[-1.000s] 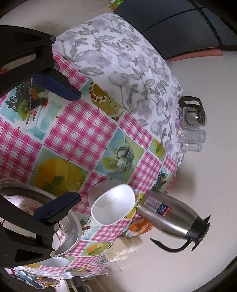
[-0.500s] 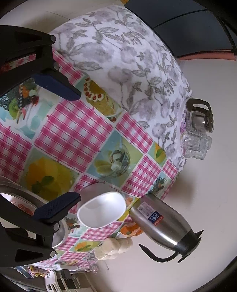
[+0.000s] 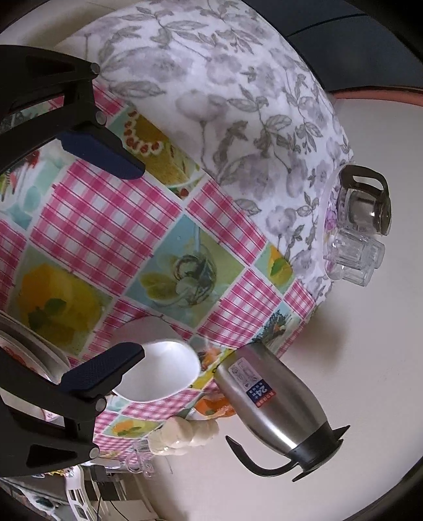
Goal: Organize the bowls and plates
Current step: 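Move the left tool down to the rim of the white square bowl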
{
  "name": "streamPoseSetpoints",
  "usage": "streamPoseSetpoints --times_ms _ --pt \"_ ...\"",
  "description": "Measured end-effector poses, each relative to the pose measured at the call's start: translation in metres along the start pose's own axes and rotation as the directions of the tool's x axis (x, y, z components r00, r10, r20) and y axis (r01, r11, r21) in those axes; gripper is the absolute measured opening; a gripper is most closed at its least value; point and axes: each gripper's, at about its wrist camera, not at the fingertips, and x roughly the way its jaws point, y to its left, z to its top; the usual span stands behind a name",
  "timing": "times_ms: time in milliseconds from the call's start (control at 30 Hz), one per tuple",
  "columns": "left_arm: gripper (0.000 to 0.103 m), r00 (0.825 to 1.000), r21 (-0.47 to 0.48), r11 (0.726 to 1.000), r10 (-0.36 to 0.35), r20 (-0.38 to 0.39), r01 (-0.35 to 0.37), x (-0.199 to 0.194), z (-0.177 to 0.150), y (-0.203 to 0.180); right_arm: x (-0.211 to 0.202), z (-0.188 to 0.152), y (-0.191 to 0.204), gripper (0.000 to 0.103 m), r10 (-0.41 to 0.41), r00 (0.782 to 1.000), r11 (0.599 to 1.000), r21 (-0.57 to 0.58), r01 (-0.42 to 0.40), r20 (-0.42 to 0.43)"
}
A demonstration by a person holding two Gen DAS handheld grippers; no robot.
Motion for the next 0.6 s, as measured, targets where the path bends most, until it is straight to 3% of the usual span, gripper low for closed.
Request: streamPoseSetpoints --times_ms 267,433,600 --pt "0.100 0.993 -0.047 0.992 -0.119 0.005 0.120 0.011 0.013 0.000 0.020 0.039 0.007 0.103 -0.016 0.996 1.000 -0.008 0.015 -0.085" --pt "0.100 0.982 -0.016 0.982 -0.190 0.018 0.190 0.018 0.018 -0.012 0.041 0.054 0.006 0.101 -0.041 0.987 0.999 0.003 0.042 -0.153" --pt "0.100 0.981 0.050 0.980 -0.192 -0.002 0.192 0.031 0.020 -0.029 0.058 0.061 -0.003 0.095 -0.055 0.979 0.997 0.043 0.065 -0.198"
